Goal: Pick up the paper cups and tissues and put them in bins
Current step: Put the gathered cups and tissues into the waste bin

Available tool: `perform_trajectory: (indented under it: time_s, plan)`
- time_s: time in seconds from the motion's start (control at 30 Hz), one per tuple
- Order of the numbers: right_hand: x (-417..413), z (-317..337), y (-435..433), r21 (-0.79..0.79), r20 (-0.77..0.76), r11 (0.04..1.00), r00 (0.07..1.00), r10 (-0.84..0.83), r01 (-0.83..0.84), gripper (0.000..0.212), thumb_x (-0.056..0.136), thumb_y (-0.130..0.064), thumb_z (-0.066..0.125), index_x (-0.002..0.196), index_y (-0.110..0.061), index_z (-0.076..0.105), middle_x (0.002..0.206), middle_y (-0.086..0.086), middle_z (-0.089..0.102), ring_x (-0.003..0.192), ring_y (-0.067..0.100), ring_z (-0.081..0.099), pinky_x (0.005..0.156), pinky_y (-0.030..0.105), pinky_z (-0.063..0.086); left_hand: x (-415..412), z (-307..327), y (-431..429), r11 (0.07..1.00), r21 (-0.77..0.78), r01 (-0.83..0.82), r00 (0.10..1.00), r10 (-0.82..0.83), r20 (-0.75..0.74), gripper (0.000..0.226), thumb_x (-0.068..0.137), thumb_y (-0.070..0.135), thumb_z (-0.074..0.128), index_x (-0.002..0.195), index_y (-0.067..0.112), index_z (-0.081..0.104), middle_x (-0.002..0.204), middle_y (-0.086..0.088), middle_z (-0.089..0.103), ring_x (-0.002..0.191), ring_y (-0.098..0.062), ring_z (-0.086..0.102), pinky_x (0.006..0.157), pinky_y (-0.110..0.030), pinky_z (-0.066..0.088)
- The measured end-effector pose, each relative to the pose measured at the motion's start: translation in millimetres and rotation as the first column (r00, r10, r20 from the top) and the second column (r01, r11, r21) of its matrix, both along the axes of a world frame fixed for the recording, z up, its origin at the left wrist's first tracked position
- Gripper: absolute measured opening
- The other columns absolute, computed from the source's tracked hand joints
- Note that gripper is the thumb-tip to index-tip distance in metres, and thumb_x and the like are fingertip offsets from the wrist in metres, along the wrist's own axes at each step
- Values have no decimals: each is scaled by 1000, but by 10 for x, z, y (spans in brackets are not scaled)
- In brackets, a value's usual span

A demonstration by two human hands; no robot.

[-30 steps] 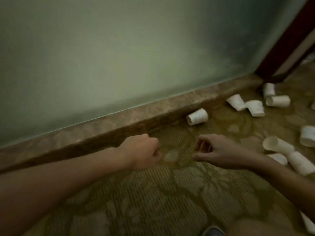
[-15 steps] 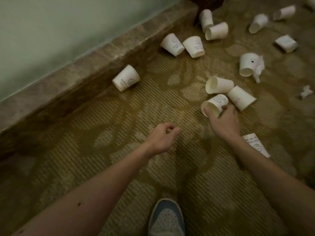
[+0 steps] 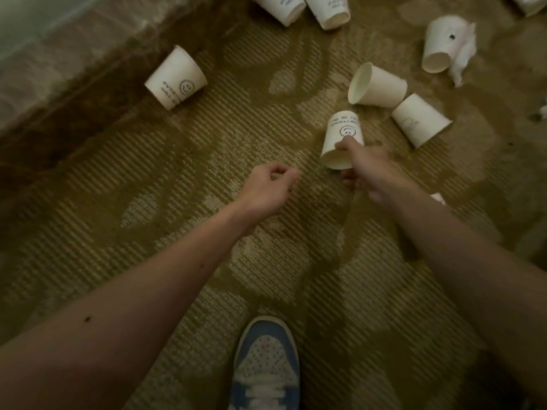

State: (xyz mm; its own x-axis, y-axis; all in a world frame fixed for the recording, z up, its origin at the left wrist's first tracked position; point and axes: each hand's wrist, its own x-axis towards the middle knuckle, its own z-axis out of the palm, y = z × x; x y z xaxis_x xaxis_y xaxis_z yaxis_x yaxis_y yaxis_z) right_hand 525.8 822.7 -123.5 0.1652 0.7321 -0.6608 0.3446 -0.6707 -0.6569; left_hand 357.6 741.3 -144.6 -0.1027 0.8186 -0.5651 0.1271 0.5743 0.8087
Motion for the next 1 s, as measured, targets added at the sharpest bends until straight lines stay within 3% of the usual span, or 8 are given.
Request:
perform_trajectory:
  time_s: [0.27,0.4,0.5,0.57,0.63,0.73,0.9,1.0]
  plan:
    - [-264,112,-978,-13,-233,922,898,374,-387,35,83,-32,65,114,-17,63,99,3,71,84,17,63,73,36,50,-78,117,-199,968,-133,-215,949,239,206,71,73,67,68,123,17,57,112,-6,70,98,-23,69,83,-43,58]
    - [-293,211,-1186,18,-143,860,850,508,-511,74,56,-58,66,119,-23,56,103,-1,68,87,17,63,73,38,52,41,159,-317,967,-111,-228,935,249,252,65,71,45,84,122,17,55,100,-6,72,81,-14,73,70,-35,61]
    - [-116,284,-1195,58,-120,809,800,587,-585,74,62,-73,63,119,-25,60,97,-11,69,84,2,64,69,22,50,90,210,-383,970,-108,-219,931,241,275,58,71,29,86,119,18,54,90,-2,69,66,-9,70,57,-29,57]
    - [113,295,-1100,126,42,821,830,556,-556,73,70,-76,60,123,-24,60,108,-11,67,99,5,63,78,21,51,94,242,-425,976,-107,-187,933,211,293,53,72,26,85,116,17,56,88,-2,68,67,-11,69,56,-29,56]
    - [401,268,-943,204,375,833,827,419,-514,66,78,-69,61,127,-24,55,119,-7,59,111,10,56,86,28,49,93,275,-469,985,-103,-138,941,163,296,47,73,25,84,112,17,59,85,-3,68,68,-13,69,58,-30,58]
    - [830,172,-723,143,714,861,653,253,-489,74,82,-61,62,138,-18,41,143,8,42,134,26,37,108,50,36,85,297,-535,991,-96,-94,944,120,308,41,74,18,83,110,19,63,86,-3,68,63,-10,69,57,-30,57]
    - [1131,-76,-676,-70,688,930,658,307,-361,100,76,-54,75,149,-13,21,152,17,29,139,36,30,112,57,29,19,273,-597,993,-89,-73,965,93,246,34,75,7,78,104,24,69,90,-4,67,60,-8,66,55,-28,58]
    - [1057,-195,-704,-51,674,918,664,323,-394,93,78,-43,77,147,-9,25,149,19,34,137,37,33,111,52,31,-87,260,-585,992,-89,-88,971,105,214,30,74,6,76,99,21,70,80,-3,66,55,-7,63,48,-24,53]
